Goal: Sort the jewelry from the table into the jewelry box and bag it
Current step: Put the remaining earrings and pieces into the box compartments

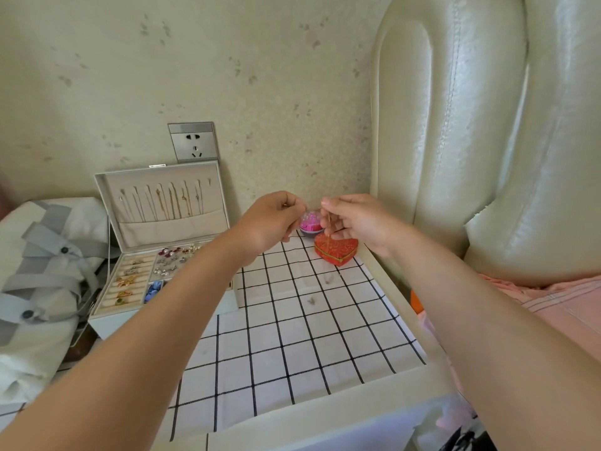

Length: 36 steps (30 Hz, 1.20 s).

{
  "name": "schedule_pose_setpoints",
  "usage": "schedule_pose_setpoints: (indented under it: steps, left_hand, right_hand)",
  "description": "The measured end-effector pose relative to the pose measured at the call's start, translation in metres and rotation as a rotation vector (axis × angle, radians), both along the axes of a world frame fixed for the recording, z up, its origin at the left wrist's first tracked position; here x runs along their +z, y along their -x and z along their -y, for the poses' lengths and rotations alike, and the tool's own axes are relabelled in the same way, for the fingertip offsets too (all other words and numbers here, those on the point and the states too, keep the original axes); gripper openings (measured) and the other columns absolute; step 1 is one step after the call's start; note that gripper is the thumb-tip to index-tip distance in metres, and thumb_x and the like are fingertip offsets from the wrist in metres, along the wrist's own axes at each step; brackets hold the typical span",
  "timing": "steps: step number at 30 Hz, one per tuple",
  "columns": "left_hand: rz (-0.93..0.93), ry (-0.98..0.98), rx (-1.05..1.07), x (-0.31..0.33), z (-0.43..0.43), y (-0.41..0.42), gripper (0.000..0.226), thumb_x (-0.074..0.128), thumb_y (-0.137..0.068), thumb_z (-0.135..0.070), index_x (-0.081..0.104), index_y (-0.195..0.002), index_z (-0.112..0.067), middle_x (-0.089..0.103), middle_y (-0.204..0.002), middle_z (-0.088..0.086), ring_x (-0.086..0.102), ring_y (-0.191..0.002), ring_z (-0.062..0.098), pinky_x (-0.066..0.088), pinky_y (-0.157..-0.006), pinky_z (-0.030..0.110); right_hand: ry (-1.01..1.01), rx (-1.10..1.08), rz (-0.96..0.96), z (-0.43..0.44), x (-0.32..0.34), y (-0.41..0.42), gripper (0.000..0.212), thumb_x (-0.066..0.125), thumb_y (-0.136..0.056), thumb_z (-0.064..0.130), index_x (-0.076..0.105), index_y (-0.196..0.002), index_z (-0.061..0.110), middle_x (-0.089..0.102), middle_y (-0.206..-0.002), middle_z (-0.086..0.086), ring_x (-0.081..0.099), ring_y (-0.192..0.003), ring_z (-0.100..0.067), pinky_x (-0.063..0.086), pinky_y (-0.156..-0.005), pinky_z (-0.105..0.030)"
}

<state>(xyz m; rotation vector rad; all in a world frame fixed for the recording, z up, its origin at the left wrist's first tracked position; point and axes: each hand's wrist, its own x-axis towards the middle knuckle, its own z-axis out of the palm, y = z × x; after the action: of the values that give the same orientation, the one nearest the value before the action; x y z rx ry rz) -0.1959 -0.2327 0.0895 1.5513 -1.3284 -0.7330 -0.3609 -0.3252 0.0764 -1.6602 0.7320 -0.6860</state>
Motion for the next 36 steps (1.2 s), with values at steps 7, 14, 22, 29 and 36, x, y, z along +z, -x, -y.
schedule_pose_setpoints:
  steps: [7,14,22,29,36]
  left_hand:
    - [0.267,0.009,0.044,0.001,-0.004,-0.004,0.012,0.052,-0.099,-0.023,0.062,-0.093,-0.02,0.054,-0.076,-0.006,0.051,-0.073,0.011,0.052,-0.077,0.033]
    - [0.271,0.051,0.082,-0.003,-0.004,-0.01,0.013,0.051,-0.101,-0.022,0.062,-0.096,-0.015,0.063,-0.088,-0.008,0.061,-0.082,0.01,0.049,-0.075,0.021]
    - [-0.224,0.034,0.06,-0.017,-0.011,-0.014,0.014,0.049,-0.102,-0.014,0.06,-0.101,-0.005,0.068,-0.087,0.01,0.067,-0.074,0.017,0.06,-0.076,0.03]
    - [-0.229,0.041,0.069,-0.018,-0.017,-0.023,0.016,0.047,-0.102,-0.014,0.059,-0.093,-0.01,0.059,-0.075,0.001,0.056,-0.065,0.012,0.057,-0.072,0.027]
    - [-0.561,0.05,0.141,-0.022,-0.014,-0.02,0.018,0.038,-0.106,-0.014,0.053,-0.098,-0.008,0.07,-0.089,0.008,0.071,-0.09,0.024,0.058,-0.083,0.034]
  right_hand:
    - [-0.087,0.033,-0.031,0.001,-0.004,0.0,0.03,0.059,-0.099,0.034,0.062,-0.077,0.014,0.055,-0.061,0.0,0.056,-0.061,-0.019,0.054,-0.075,-0.037]
    - [-0.01,0.058,-0.124,-0.006,-0.01,0.0,0.021,0.067,-0.095,0.027,0.071,-0.085,0.01,0.07,-0.071,-0.005,0.065,-0.061,-0.018,0.056,-0.065,-0.028]
    - [0.048,0.039,-0.104,-0.015,-0.015,-0.022,0.026,0.063,-0.098,0.026,0.069,-0.098,0.001,0.075,-0.079,-0.004,0.071,-0.073,-0.023,0.056,-0.089,-0.047]
    - [-0.047,0.048,-0.054,-0.015,-0.011,-0.027,0.043,0.046,-0.105,0.036,0.05,-0.07,0.011,0.063,-0.066,-0.009,0.06,-0.073,-0.029,0.058,-0.074,-0.037]
    - [-0.147,0.038,-0.059,-0.005,-0.019,-0.018,0.049,0.05,-0.101,0.043,0.04,-0.058,0.021,0.04,-0.052,-0.001,0.039,-0.047,-0.02,0.05,-0.076,-0.043]
